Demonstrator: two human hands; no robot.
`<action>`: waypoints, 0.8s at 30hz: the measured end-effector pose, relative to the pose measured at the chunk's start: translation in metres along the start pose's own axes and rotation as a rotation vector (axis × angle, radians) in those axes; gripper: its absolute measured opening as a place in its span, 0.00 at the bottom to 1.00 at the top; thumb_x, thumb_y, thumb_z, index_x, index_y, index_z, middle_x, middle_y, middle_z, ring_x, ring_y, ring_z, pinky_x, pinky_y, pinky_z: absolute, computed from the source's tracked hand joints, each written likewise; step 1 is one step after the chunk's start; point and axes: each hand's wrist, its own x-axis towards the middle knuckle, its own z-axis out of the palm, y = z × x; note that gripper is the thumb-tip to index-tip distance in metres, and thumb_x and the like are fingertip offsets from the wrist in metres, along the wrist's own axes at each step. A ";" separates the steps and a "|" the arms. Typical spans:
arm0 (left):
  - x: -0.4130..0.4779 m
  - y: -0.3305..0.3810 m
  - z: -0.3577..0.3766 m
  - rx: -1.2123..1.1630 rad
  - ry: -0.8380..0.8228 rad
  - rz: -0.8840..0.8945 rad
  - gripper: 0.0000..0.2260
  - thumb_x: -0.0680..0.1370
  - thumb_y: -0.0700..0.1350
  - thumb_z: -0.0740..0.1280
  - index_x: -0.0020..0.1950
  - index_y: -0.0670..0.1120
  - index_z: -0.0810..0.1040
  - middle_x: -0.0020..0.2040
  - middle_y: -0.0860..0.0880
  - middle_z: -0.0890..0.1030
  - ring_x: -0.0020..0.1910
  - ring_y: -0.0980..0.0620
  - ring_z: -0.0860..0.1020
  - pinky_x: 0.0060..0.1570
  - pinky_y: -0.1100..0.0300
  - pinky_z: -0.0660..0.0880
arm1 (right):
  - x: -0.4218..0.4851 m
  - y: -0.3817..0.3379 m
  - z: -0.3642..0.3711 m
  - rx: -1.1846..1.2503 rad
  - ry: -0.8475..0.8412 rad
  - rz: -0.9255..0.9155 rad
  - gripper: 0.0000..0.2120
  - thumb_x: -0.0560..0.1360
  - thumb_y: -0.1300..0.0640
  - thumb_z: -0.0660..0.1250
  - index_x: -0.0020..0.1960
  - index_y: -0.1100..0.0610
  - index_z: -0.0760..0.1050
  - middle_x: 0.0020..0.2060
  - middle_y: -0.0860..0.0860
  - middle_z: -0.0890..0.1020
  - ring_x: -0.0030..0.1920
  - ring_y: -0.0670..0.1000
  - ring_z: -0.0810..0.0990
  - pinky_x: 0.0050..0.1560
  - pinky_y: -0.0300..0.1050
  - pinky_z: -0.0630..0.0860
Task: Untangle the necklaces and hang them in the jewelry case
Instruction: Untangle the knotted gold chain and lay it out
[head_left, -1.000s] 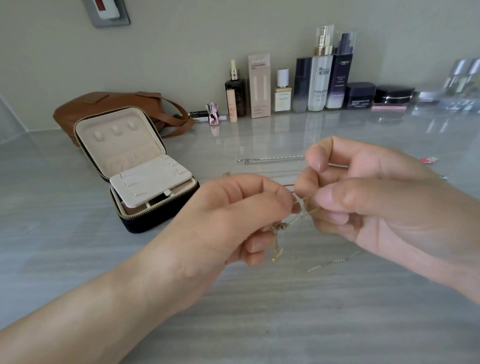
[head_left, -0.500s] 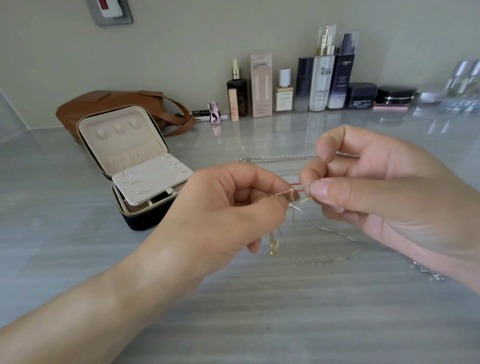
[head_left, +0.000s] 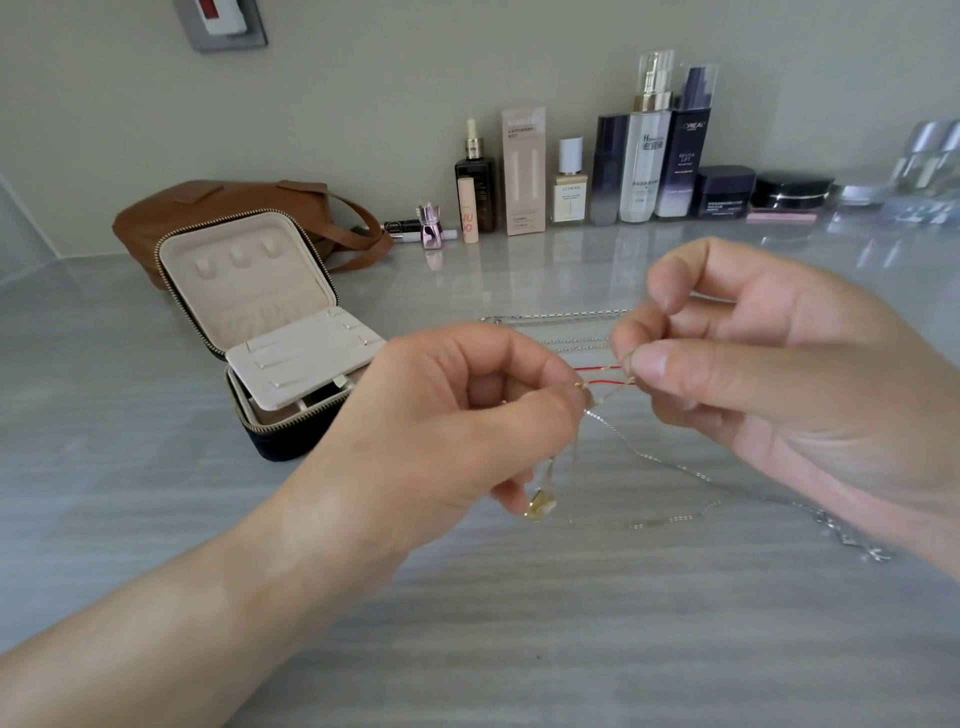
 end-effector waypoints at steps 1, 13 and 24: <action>0.000 0.000 0.000 -0.002 0.003 -0.004 0.02 0.63 0.42 0.69 0.31 0.47 0.82 0.23 0.51 0.74 0.21 0.56 0.70 0.23 0.63 0.71 | 0.000 0.000 0.000 -0.007 0.007 -0.003 0.13 0.61 0.65 0.66 0.32 0.46 0.74 0.30 0.49 0.78 0.26 0.45 0.67 0.30 0.42 0.57; 0.000 -0.002 0.001 0.031 0.004 -0.007 0.04 0.63 0.40 0.68 0.34 0.46 0.82 0.23 0.51 0.75 0.21 0.57 0.72 0.24 0.64 0.73 | 0.000 0.003 -0.004 0.020 -0.061 -0.068 0.10 0.58 0.61 0.70 0.34 0.48 0.74 0.32 0.49 0.79 0.26 0.44 0.69 0.27 0.35 0.63; 0.001 -0.001 0.000 0.089 0.081 0.043 0.02 0.63 0.45 0.70 0.33 0.47 0.82 0.21 0.54 0.71 0.20 0.57 0.66 0.21 0.64 0.67 | -0.002 0.003 0.001 -0.135 -0.060 -0.067 0.09 0.62 0.63 0.68 0.32 0.49 0.76 0.33 0.54 0.76 0.29 0.44 0.71 0.29 0.33 0.68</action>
